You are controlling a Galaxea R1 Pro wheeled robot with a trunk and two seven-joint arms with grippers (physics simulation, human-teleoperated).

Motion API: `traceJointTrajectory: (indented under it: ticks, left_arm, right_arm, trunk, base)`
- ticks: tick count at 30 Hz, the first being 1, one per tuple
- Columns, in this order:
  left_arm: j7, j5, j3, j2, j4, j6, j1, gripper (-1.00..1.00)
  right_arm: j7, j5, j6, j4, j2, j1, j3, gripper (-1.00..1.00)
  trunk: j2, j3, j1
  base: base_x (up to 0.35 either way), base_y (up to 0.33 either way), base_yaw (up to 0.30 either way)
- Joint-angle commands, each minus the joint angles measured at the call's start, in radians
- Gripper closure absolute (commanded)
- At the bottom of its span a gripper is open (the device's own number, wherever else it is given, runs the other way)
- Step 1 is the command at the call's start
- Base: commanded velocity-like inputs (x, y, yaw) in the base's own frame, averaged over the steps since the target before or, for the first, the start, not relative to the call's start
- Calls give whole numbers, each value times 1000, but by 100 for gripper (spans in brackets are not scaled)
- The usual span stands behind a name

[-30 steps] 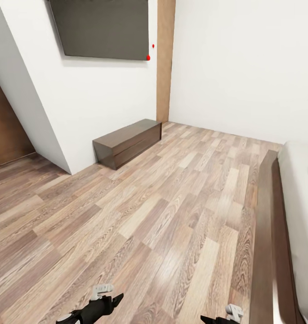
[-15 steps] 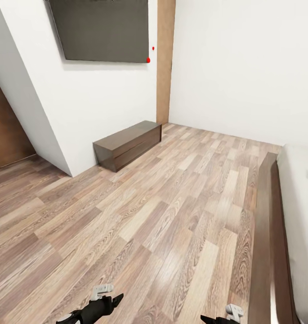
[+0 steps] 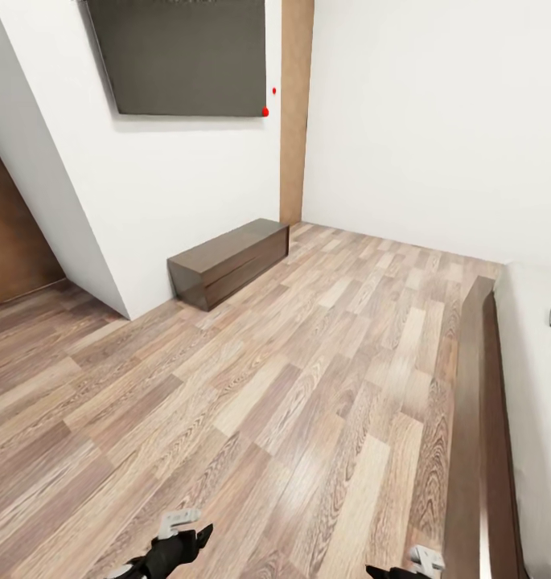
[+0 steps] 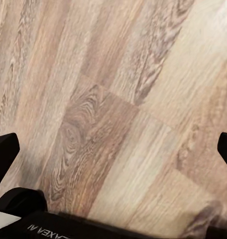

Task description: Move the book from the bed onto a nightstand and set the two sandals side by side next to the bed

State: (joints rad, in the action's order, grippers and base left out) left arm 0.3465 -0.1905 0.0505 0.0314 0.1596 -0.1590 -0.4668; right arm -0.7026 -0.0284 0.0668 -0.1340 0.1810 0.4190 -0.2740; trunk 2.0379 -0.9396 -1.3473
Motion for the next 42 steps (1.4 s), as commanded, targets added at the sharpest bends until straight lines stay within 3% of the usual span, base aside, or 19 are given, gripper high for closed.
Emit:
traceJointTrajectory:
  ticks: [1, 4, 7, 15, 25, 42]
  left_arm:
    - [-3, -4, 5, -6, -4, -10, -1, -100]
    - [-15, -4, 5, -19, -9, -21, -1, -100]
    - [-20, -4, 6, -26, -25, -25, -1, -100]
    - [-21, -4, 6, -27, -59, -28, -1, -100]
    - [-21, -4, 5, -28, -61, -28, 0, -100]
    - [-21, -4, 6, -28, -90, -30, 1, -100]
  right_arm:
    - [34, -3, -5, 2, -1, 0, -4, -100]
    - [108, -2, -33, 6, -2, 0, -4, -100]
    - [139, -2, -44, 9, -4, 0, -4, -100]
    - [183, -5, -51, 11, -35, 0, -4, -100]
    - [190, -5, -51, 12, -38, 1, -5, -100]
    - [189, -6, -51, 11, -37, 0, -5, -100]
  trunk:
    - [-7, 2, 4]
    - [-28, 12, 16]
    - [-49, 21, 27]
    - [-105, 46, 58]
    - [-175, 78, 96]
    - [-175, 81, 96]
  base:
    - [0, 0, 0]
    - [0, 0, 0]
    - [0, 0, 0]
    - [0, 0, 0]
    - [0, 0, 0]
    - [0, 0, 0]
